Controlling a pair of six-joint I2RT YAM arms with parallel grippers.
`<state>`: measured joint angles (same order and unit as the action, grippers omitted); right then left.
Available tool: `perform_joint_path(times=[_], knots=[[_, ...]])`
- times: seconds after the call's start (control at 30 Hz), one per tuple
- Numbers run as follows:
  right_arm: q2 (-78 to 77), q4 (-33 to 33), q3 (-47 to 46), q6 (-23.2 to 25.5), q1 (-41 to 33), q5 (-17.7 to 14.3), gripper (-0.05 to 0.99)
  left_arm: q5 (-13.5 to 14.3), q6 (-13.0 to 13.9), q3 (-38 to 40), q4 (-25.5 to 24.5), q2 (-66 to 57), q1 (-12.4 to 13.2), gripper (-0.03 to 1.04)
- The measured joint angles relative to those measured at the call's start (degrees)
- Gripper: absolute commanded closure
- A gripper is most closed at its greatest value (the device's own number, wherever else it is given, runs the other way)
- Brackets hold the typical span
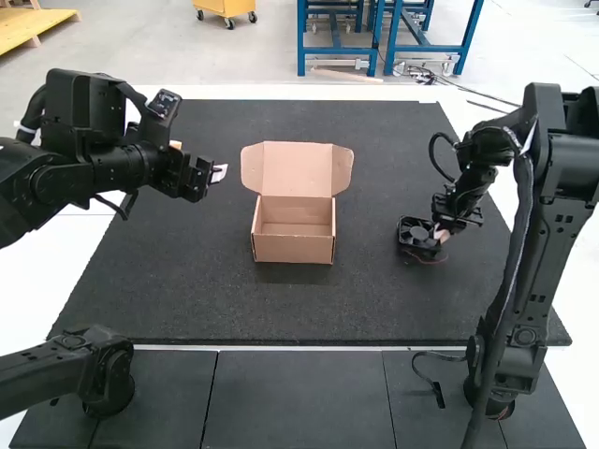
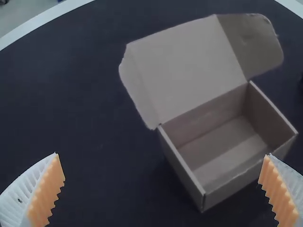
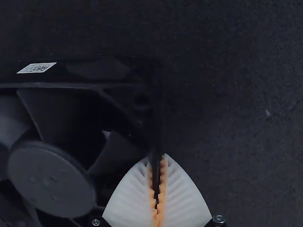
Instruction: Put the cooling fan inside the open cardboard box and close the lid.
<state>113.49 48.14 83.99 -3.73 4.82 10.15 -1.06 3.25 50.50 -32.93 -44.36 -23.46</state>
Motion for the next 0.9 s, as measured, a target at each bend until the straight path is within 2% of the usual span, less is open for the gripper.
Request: perform_joint_path(times=[0.27,0.57,0.9], knots=[[-11.06,3.13,-0.20,0.79,0.72,1.64,0.95,0.02,0.63,-0.17,-0.74,0.00,-0.02,0.04],[-21.49,6.67,-4.55,1.22,0.72,3.69,0.96,0.02,0.85,-1.57,-1.14,0.02,-0.02,0.04],[-34.56,8.55,-8.44,4.68,0.72,5.16,0.96,0.02,1.25,-2.05,-0.92,0.02,-0.02,0.04]])
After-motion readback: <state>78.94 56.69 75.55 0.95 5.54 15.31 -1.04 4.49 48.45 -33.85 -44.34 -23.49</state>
